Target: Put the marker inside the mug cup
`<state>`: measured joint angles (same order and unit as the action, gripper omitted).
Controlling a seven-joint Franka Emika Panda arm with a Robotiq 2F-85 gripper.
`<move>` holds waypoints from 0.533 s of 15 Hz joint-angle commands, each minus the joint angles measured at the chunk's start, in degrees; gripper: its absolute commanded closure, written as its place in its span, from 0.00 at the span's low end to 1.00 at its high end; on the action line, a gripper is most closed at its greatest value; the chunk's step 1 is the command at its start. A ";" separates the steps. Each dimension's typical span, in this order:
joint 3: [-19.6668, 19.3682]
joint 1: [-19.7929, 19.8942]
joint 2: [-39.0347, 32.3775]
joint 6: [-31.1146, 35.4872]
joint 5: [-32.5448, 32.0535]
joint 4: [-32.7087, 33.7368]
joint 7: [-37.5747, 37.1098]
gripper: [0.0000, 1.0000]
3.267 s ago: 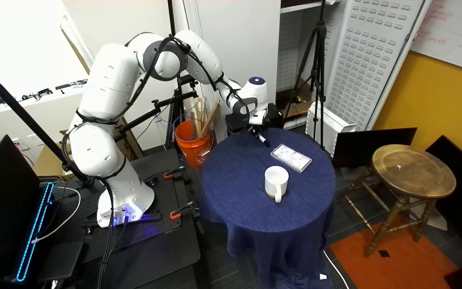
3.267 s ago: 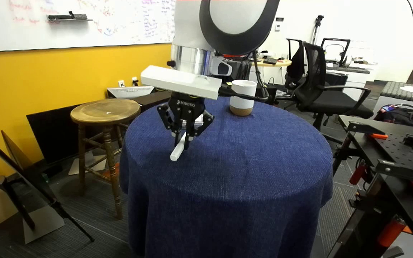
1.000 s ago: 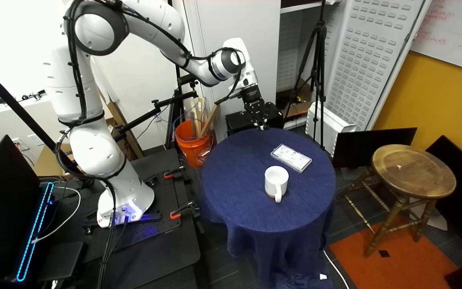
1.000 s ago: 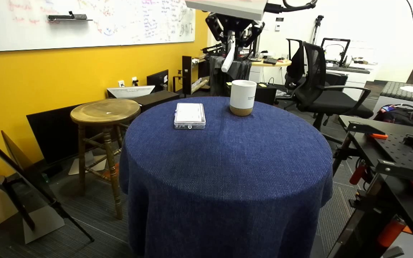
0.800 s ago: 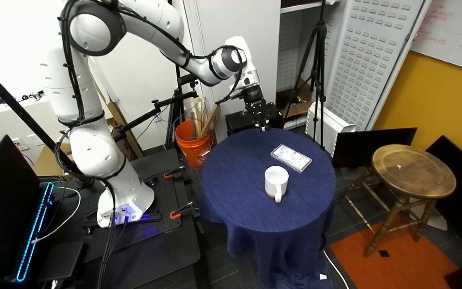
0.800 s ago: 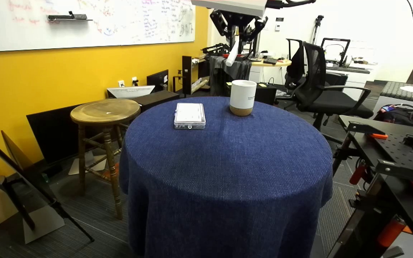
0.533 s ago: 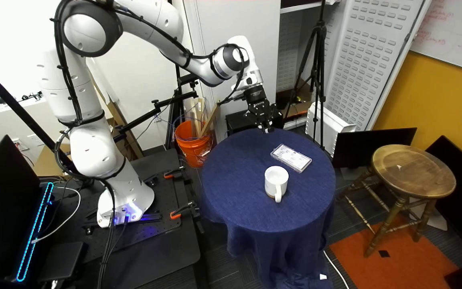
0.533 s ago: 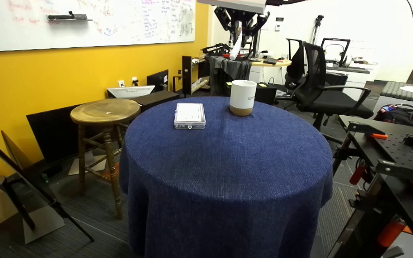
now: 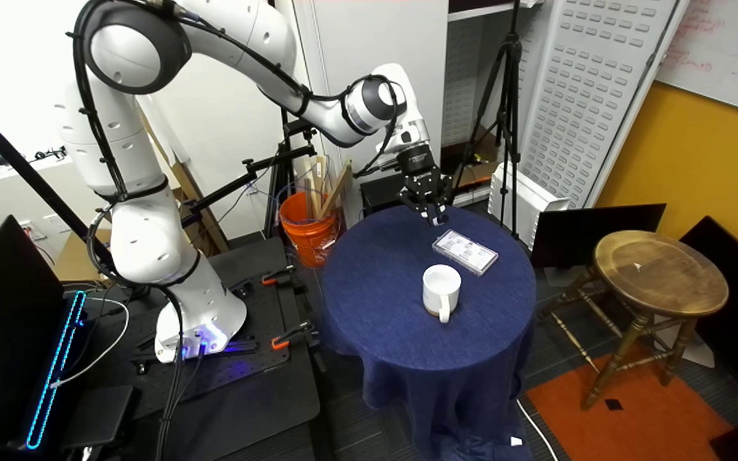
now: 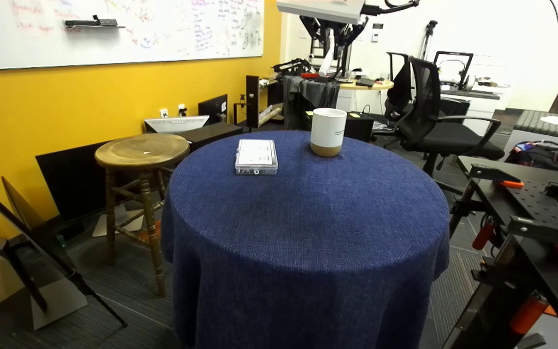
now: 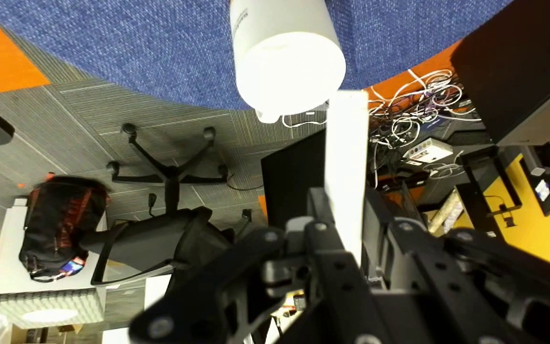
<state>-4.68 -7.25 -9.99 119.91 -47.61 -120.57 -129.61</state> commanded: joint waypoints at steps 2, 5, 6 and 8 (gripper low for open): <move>1.02 2.11 1.18 -2.35 -2.55 -1.23 0.07 0.95; 1.01 2.76 0.55 -3.82 -3.09 -0.88 0.55 0.95; 0.94 2.99 0.36 -4.20 -3.14 -0.77 0.65 0.95; 0.85 3.30 -0.20 -5.00 -3.40 -0.49 0.57 0.95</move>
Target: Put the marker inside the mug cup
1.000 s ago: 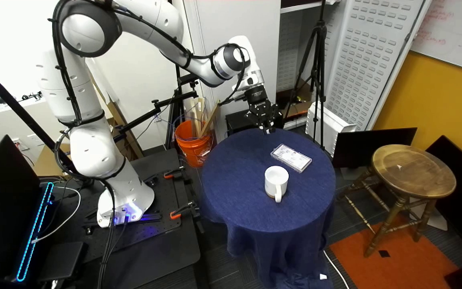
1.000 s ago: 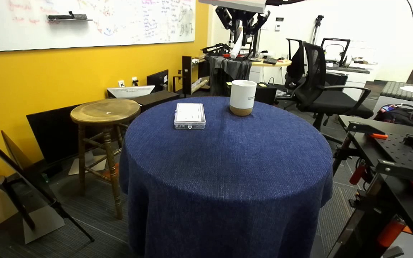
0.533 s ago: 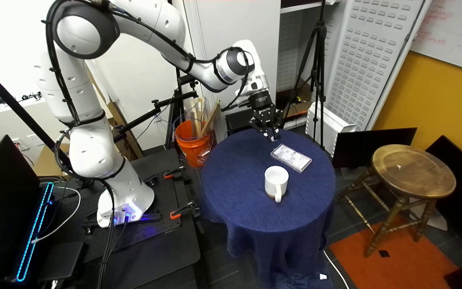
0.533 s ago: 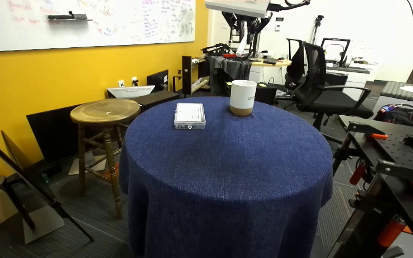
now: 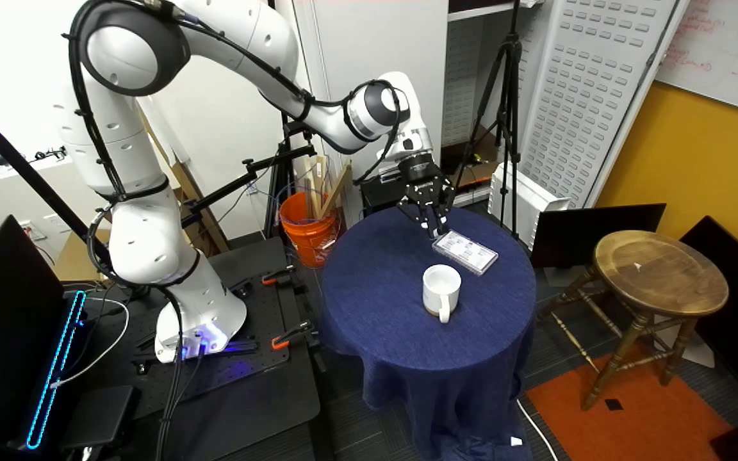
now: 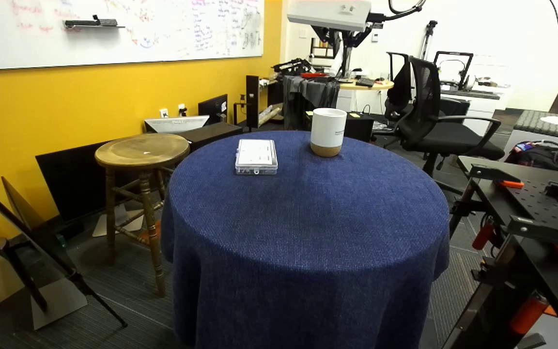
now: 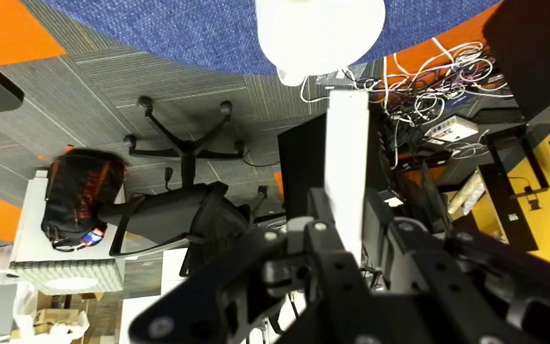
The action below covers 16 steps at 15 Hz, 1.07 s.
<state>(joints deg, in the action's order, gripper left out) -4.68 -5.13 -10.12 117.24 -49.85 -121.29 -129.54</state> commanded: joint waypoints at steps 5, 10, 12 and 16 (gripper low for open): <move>0.68 1.64 -2.37 -4.65 -3.84 1.46 -1.00 0.95; 0.57 1.58 -5.86 -5.32 -8.04 3.21 -3.13 0.95; 0.61 1.61 -7.15 -5.34 -9.07 3.92 -3.94 0.95; 0.60 1.54 -10.14 -5.24 -10.59 5.71 -5.08 0.95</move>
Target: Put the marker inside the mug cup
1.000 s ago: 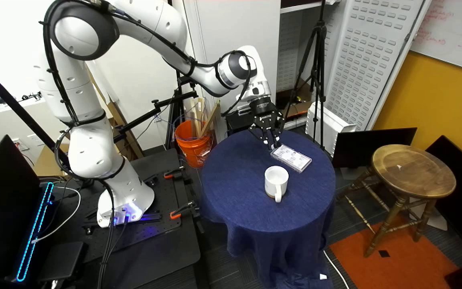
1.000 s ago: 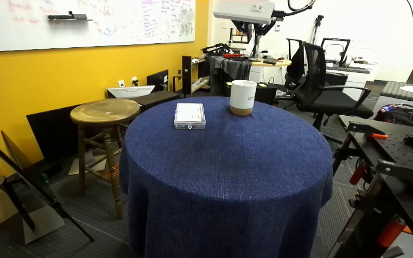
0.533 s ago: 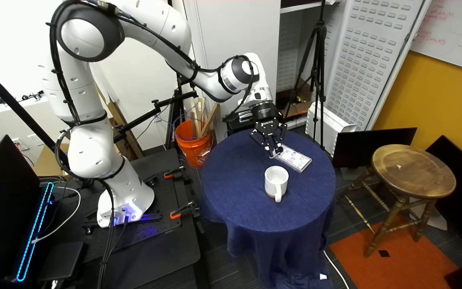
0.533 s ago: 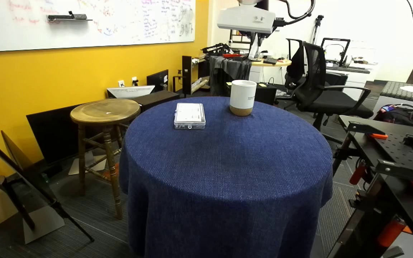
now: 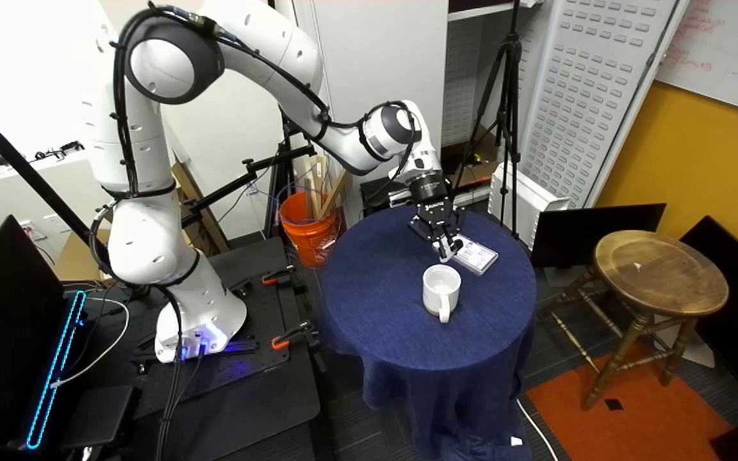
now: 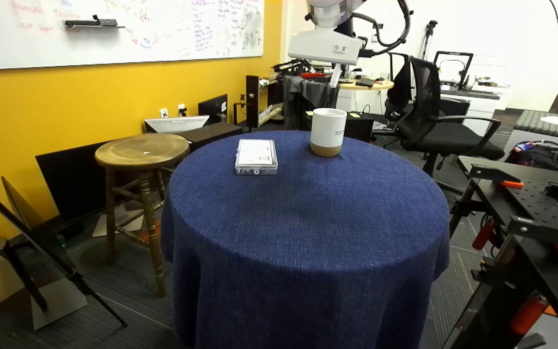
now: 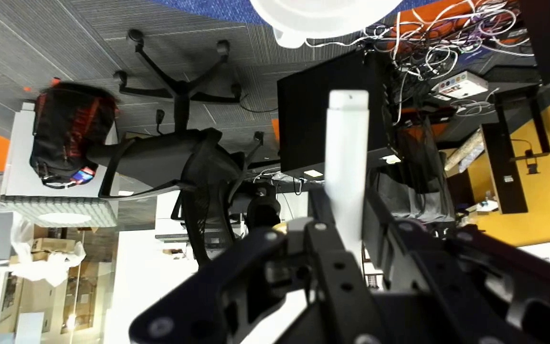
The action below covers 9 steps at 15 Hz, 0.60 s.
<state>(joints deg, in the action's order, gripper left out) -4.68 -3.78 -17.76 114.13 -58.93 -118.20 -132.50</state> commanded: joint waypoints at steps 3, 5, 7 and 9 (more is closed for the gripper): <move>0.64 0.22 -4.40 -2.18 -1.36 3.58 -1.93 0.95; 0.62 0.27 -5.67 -2.19 -0.94 4.23 -1.53 0.95; 0.65 0.35 -6.85 -2.23 -0.45 4.72 -0.92 0.95; 0.63 0.29 -7.90 -2.52 -0.21 5.14 -0.73 0.95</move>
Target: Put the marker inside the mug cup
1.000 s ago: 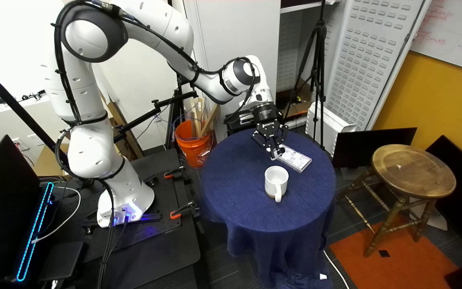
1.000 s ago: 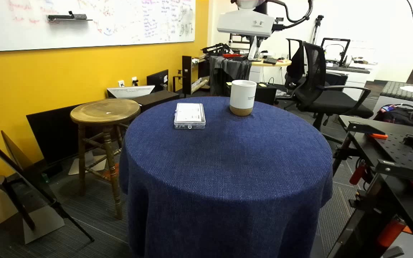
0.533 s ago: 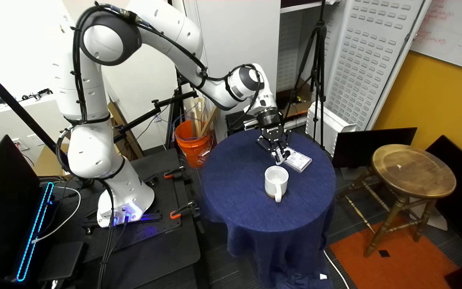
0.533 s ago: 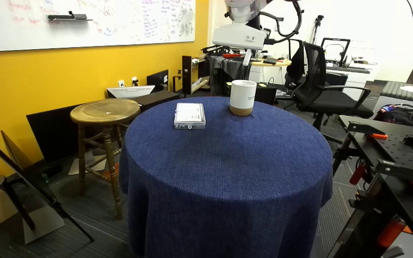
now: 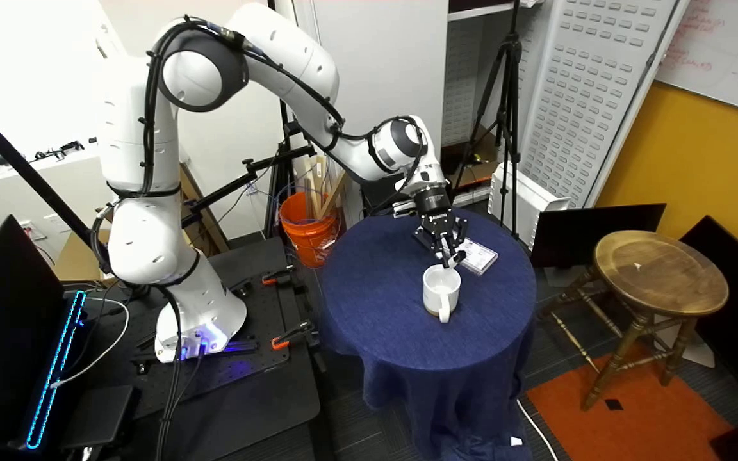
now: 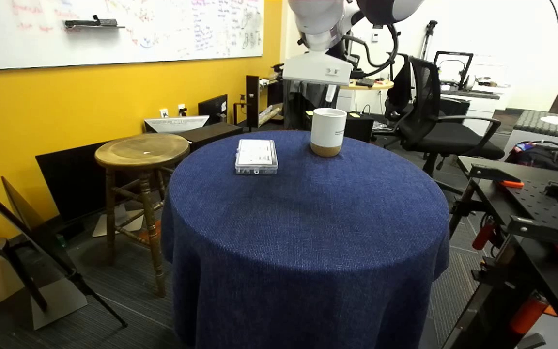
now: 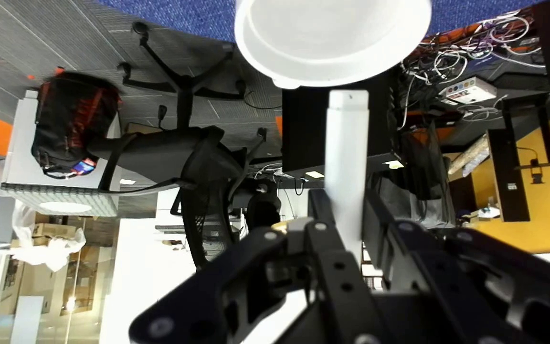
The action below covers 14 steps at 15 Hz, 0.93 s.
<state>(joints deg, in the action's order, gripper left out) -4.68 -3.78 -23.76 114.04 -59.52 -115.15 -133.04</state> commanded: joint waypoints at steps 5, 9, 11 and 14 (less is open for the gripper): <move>0.75 0.17 -4.06 -2.92 1.13 2.80 0.49 0.95; 0.93 0.05 -4.96 -2.73 1.30 2.99 0.63 0.47; 1.02 0.00 -5.22 -2.73 1.33 3.13 0.49 0.31; 1.14 -0.11 -4.98 -2.83 1.27 3.00 0.29 0.10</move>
<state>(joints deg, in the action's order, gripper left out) -4.15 -3.81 -28.52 113.57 -59.18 -113.45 -133.03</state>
